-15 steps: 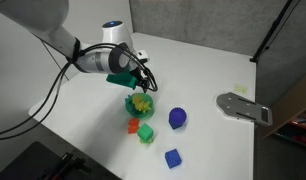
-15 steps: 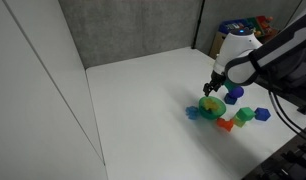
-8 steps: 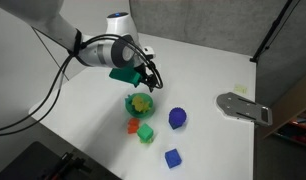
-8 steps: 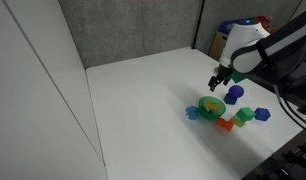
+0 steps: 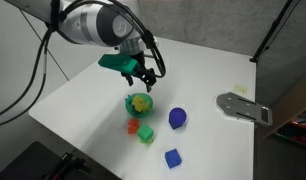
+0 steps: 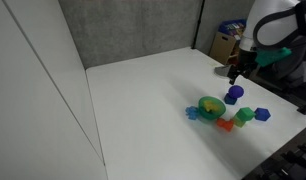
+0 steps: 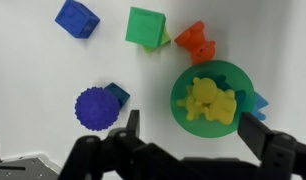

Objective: Put the yellow objects in the bowl

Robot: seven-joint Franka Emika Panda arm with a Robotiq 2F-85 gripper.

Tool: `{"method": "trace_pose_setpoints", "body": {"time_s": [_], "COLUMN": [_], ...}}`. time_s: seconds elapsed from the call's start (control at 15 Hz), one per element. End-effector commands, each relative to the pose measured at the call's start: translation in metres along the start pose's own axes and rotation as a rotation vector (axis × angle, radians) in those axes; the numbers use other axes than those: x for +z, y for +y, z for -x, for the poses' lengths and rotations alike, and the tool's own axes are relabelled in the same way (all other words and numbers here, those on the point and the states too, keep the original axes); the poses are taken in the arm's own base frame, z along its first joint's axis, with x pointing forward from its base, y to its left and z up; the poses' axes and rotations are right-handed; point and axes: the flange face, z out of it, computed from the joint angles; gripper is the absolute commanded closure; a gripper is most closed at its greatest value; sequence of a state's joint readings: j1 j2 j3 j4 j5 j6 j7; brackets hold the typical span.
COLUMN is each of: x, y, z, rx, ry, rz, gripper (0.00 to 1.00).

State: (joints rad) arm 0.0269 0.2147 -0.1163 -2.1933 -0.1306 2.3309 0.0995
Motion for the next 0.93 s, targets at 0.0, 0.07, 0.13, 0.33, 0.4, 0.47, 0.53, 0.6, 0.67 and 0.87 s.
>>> {"method": "trace_pose_setpoints", "body": {"time_s": [0.0,0.07,0.13,0.33,0.4,0.47,0.53,0.6,0.67,0.87], "x": [-0.036,-0.044,-0.052,-0.076,-0.085,-0.095,-0.104,-0.112,-0.12,-0.142], "y": [0.022,0.028,0.033,0.042,0.042,0.042,0.04,0.038,0.036,0.03], "z": [0.042,0.05,0.058,0.079,0.086,0.092,0.098,0.104,0.111,0.13], "rx": [-0.039,-0.047,-0.056,-0.077,-0.08,-0.082,-0.088,-0.087,-0.093,-0.108], "ry": [-0.047,-0.065,-0.083,-0.123,-0.123,-0.118,-0.113,-0.105,-0.096,-0.065], "rz": [-0.064,-0.079,-0.092,-0.114,-0.115,-0.115,-0.115,-0.113,-0.112,-0.117], "gripper": [0.0,0.0,0.0,0.0,0.0,0.0,0.0,0.0,0.0,0.0]}}
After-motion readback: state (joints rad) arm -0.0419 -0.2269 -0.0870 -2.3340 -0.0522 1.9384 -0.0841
